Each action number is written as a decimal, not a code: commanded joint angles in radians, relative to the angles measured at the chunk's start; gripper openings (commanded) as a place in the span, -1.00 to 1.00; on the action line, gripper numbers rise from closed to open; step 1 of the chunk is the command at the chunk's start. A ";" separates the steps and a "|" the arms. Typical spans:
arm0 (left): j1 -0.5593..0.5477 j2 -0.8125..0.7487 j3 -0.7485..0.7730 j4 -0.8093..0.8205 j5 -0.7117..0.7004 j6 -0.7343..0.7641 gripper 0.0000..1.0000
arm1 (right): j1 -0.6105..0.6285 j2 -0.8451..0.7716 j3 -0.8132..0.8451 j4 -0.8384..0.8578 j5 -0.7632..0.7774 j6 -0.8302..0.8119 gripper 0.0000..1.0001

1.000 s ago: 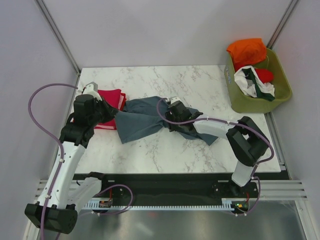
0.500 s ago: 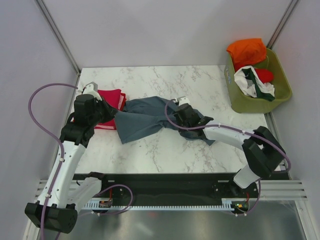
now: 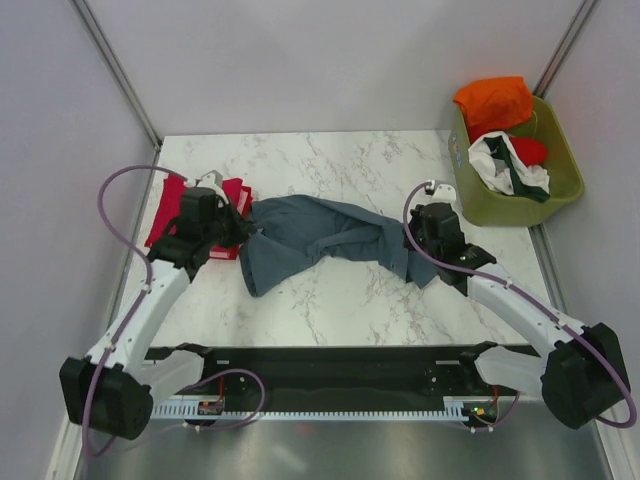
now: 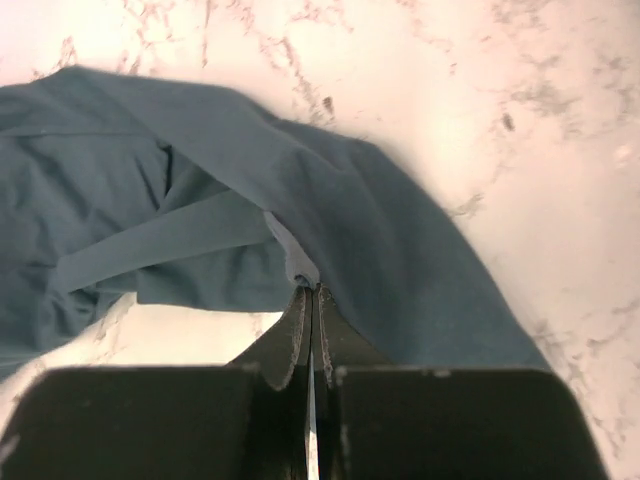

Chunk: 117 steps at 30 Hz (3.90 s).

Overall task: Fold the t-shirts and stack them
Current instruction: Flatten the tshirt out

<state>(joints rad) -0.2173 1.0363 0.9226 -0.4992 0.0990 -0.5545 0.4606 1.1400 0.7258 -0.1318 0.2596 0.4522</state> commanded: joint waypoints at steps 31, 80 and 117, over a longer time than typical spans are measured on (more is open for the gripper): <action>-0.160 1.097 0.601 -0.150 -0.807 0.222 -0.96 | 0.121 0.247 0.081 0.190 -0.203 0.135 -1.00; -0.042 0.226 0.778 -0.203 -0.438 0.067 -0.96 | -0.211 0.131 0.649 -0.120 -0.286 0.063 -1.00; -0.033 0.328 0.752 0.249 -0.344 0.088 -0.96 | -0.214 0.082 0.662 -0.166 -0.193 0.055 -1.00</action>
<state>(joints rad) -0.2581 1.2930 1.6798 -0.3367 -0.2012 -0.4763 0.2512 1.1297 1.3949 -0.3367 0.1387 0.4782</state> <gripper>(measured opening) 0.033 0.010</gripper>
